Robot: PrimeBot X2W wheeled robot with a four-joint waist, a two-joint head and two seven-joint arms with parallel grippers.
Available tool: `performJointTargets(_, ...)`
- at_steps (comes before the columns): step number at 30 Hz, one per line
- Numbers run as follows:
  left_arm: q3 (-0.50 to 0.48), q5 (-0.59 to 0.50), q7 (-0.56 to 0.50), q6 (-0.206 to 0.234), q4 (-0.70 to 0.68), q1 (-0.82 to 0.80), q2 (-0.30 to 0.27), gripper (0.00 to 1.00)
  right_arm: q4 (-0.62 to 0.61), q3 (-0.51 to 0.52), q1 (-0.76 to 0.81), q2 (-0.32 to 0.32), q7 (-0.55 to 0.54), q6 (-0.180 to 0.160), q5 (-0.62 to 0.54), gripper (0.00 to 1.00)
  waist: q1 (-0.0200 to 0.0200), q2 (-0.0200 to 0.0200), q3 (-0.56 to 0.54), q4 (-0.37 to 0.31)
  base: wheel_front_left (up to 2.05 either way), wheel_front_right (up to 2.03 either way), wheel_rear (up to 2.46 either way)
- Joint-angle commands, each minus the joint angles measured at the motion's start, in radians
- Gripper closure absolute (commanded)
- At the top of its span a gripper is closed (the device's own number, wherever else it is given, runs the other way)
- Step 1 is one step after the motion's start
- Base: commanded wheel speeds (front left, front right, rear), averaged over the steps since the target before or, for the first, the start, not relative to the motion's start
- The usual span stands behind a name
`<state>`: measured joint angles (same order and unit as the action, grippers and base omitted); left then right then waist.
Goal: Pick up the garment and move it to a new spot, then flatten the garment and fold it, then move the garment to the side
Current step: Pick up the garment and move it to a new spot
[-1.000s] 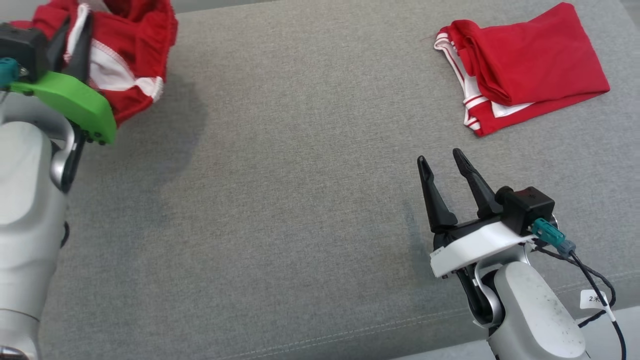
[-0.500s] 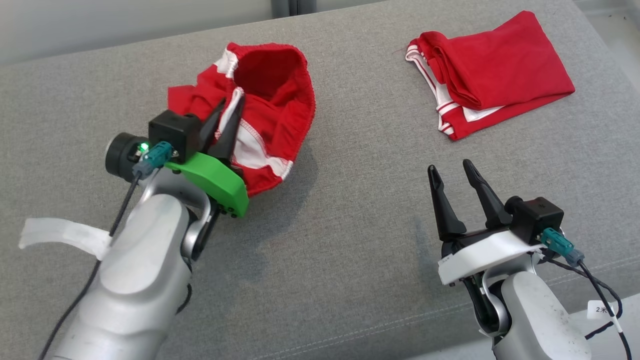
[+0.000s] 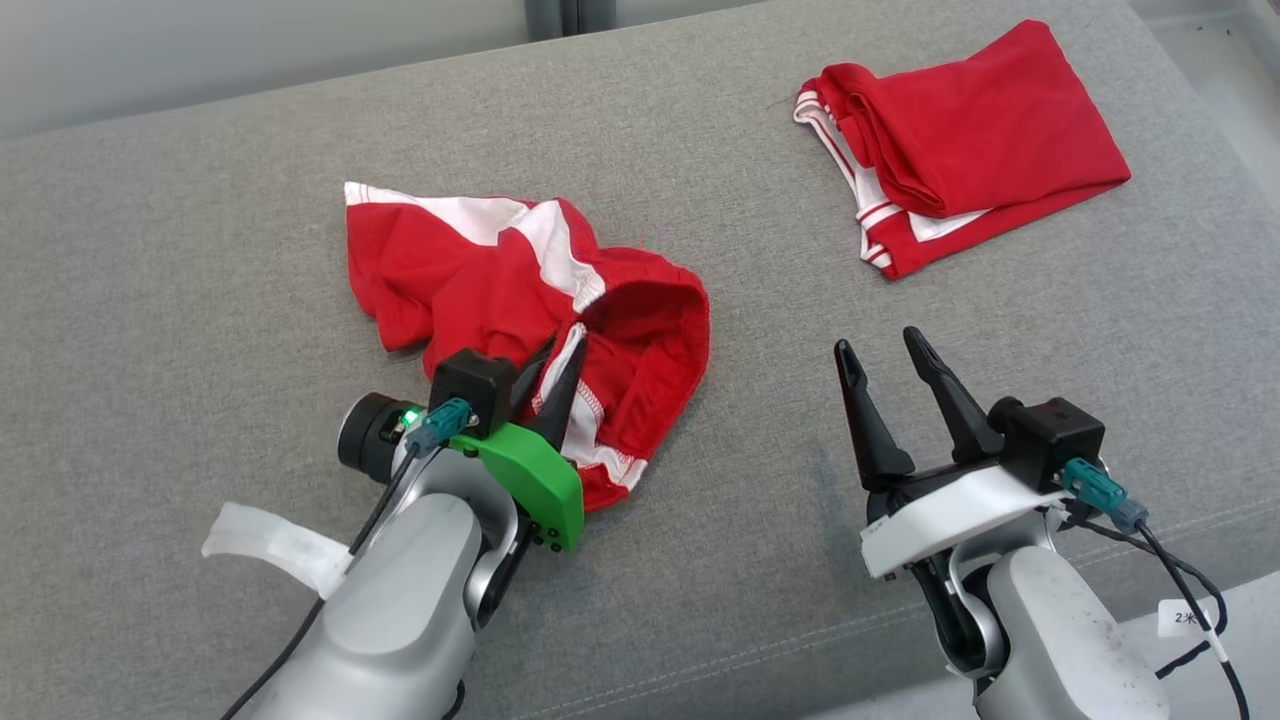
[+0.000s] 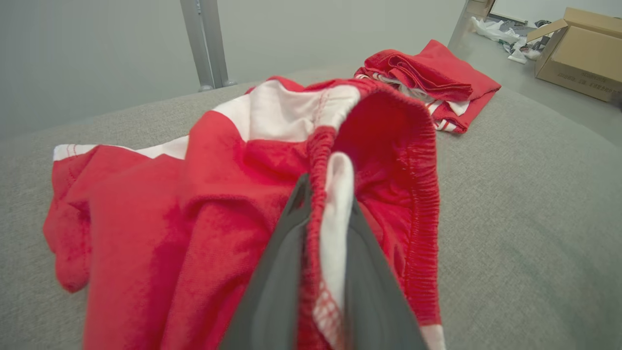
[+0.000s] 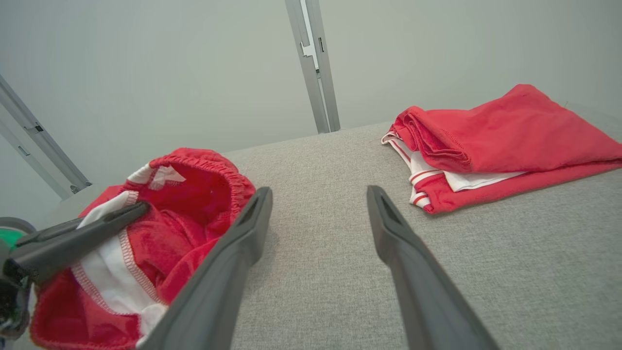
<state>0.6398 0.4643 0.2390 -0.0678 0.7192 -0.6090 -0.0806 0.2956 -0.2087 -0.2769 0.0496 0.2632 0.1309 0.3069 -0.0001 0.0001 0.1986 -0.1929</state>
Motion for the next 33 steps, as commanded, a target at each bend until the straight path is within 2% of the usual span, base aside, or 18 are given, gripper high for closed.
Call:
performJointTargets(1, 0.005, -0.009, 0.012, -0.006, 0.021, 0.008, 0.006, 0.00, 0.002, 0.002, -0.007, 0.002, 0.004, 0.000, 0.007, 0.00, 0.0001, -0.0001, -0.003, 0.000, 0.00, 0.00, 0.00)
performJointTargets(7, 0.022, -0.011, 0.024, -0.020, 0.023, 0.023, 0.017, 0.00, 0.003, 0.013, 0.009, 0.002, 0.004, 0.000, 0.005, 0.00, 0.0001, -0.0001, -0.014, 0.018, 0.00, 0.00, 0.00)
performJointTargets(11, -0.001, -0.029, 0.027, -0.002, -0.055, 0.055, 0.018, 0.00, 0.001, 0.015, 0.020, 0.002, 0.004, 0.000, 0.005, 0.00, 0.0001, -0.0001, -0.026, 0.040, 0.00, 0.00, 0.00)
performJointTargets(21, -0.124, -0.115, 0.025, 0.085, -0.334, 0.228, -0.055, 0.00, 0.005, 0.019, 0.049, 0.002, 0.004, 0.000, 0.007, 0.00, 0.0001, -0.0001, -0.059, 0.102, 0.00, 0.00, 0.00)
performJointTargets(33, -0.330, -0.166, 0.025, 0.174, -0.571, 0.428, -0.114, 0.00, 0.018, 0.000, 0.083, 0.003, 0.004, 0.000, 0.032, 0.00, 0.0001, -0.0001, -0.110, 0.177, 0.00, 0.00, 0.00)
